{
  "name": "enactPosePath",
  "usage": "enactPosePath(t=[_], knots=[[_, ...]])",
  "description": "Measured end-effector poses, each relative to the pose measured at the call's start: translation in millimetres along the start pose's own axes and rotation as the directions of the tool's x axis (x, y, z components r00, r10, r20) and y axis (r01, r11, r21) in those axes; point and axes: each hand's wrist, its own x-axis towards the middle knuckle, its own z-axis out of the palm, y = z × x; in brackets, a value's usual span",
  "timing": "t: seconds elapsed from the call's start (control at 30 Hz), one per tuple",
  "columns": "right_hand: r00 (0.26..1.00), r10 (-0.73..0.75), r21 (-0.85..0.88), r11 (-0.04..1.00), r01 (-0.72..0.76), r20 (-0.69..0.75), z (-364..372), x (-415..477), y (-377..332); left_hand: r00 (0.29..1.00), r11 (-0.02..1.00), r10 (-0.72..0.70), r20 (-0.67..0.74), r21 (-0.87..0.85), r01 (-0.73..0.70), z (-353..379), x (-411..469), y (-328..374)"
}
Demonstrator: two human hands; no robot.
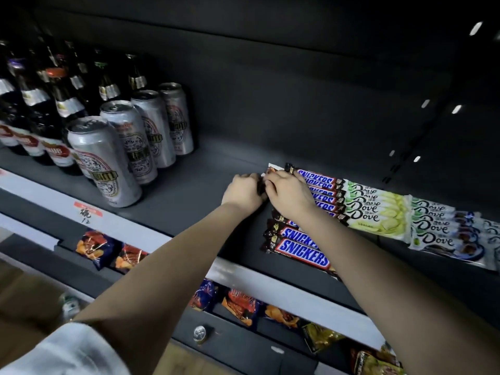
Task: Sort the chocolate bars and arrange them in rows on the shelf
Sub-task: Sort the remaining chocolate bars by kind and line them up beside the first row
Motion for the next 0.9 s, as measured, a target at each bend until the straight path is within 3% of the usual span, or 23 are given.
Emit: enactPosePath(t=[0.27,0.5,0.7,0.9], knots=[[0.999,-0.038,-0.04,0.998,0.038,0.001,-2,12,-5,0.999,0.995,0.029,-0.024,-0.094,-0.031,-12,0,-25],[0.975,-0.186,-0.137,0.97,0.202,0.122,-5,28,-27,0.968,0.94,0.124,-0.218,-0.287,-0.185,-51,-18,-50],[0.961,-0.271,-0.152,0.949,0.275,0.046,-8,29,-39,0.947,0.953,0.227,-0.226,-0.15,-0.264,-62,-33,-57],[0.968,-0.24,-0.152,0.962,0.227,-0.072,-26,13,-33,0.913,0.964,0.228,-0.337,-0.054,-0.261,-61,-40,-46]])
